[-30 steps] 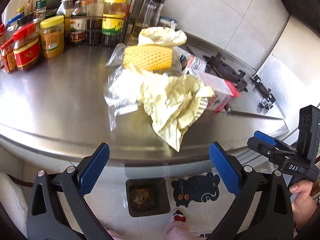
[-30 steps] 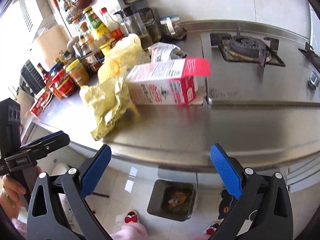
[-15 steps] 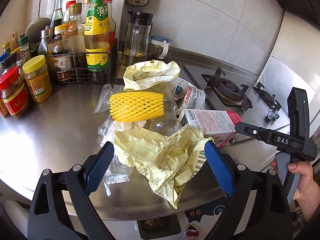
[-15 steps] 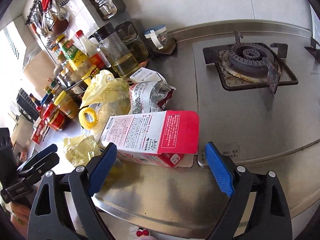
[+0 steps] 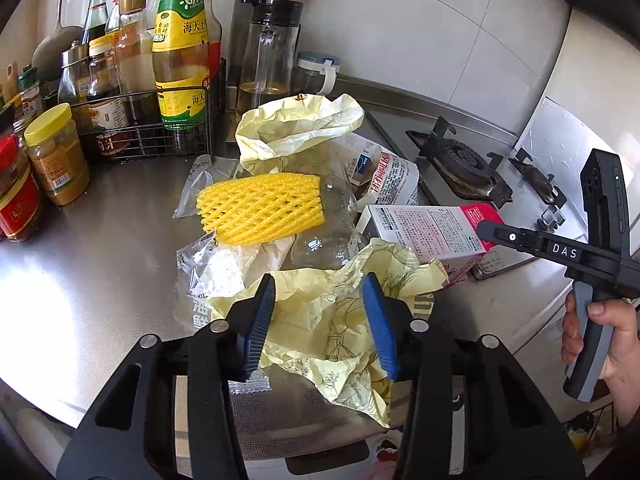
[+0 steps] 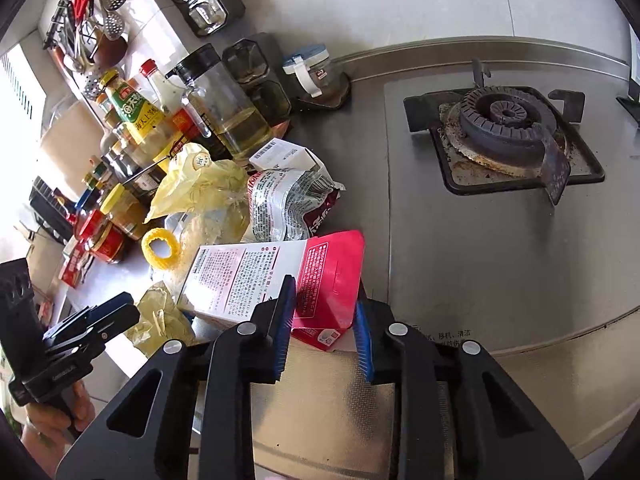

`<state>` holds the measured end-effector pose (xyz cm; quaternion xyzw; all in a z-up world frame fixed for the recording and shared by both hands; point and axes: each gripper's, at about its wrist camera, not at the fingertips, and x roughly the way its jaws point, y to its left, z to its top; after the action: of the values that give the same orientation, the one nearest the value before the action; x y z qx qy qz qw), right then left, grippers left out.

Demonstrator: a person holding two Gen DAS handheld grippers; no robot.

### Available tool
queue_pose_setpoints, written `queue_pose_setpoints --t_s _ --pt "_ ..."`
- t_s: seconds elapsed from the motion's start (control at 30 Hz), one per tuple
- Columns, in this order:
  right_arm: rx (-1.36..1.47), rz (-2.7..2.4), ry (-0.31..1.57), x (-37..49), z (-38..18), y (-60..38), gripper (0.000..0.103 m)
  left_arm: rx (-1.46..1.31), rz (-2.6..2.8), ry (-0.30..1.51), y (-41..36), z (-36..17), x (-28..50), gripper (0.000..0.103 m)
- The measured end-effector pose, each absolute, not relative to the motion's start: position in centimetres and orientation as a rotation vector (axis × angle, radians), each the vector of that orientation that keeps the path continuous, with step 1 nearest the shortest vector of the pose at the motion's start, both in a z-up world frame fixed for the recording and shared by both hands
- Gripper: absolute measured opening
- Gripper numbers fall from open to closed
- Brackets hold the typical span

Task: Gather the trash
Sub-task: 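Grasp the crumpled yellow paper with the left tool while the right grasps the milk carton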

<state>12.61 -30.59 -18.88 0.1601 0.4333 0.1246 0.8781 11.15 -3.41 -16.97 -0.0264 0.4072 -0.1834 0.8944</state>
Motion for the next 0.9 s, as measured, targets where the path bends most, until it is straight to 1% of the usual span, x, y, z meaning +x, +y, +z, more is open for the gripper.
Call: queue_pose_setpoints --t_s 0.03,0.07,0.1,0.13,0.2,0.5,0.53,0.57,0.7,0.9 --pt "0.329 0.263 0.901 12.5 -18.8 -30.6 0.022 -0.053 -0.381 0.849 -3.4 -17.1 11.1 0.035" --pt "0.323 0.267 0.895 12.4 -18.6 -30.5 0.02 -0.046 -0.382 0.853 -3.5 -17.2 11.1 0.027" --pt "0.321 0.27 0.887 12.2 -18.4 -30.5 0.016 -0.035 -0.384 0.858 -3.5 -17.4 11.1 0.022" --pt "0.321 0.276 0.882 12.1 -18.2 -30.4 0.012 -0.022 -0.388 0.858 -3.7 -17.5 11.0 0.019" --pt "0.322 0.286 0.881 12.0 -17.9 -30.2 0.009 0.008 -0.403 0.865 -4.2 -17.8 10.7 0.011" --pt "0.305 0.307 0.853 10.4 -16.7 -29.5 0.006 0.063 -0.423 0.909 -5.2 -18.8 10.4 0.012" --pt "0.297 0.305 0.843 10.1 -16.5 -29.5 0.003 0.07 -0.425 0.906 -5.3 -18.8 10.3 0.011" --pt "0.294 0.305 0.834 9.9 -16.2 -29.5 0.003 0.076 -0.427 0.907 -5.5 -18.7 10.2 0.008" --pt "0.303 0.302 0.802 8.8 -15.0 -29.7 0.002 0.079 -0.438 0.903 -5.7 -18.4 9.6 0.003" --pt "0.276 0.284 0.75 6.7 -12.8 -30.0 0.002 0.057 -0.446 0.878 -5.6 -17.2 8.6 0.002"
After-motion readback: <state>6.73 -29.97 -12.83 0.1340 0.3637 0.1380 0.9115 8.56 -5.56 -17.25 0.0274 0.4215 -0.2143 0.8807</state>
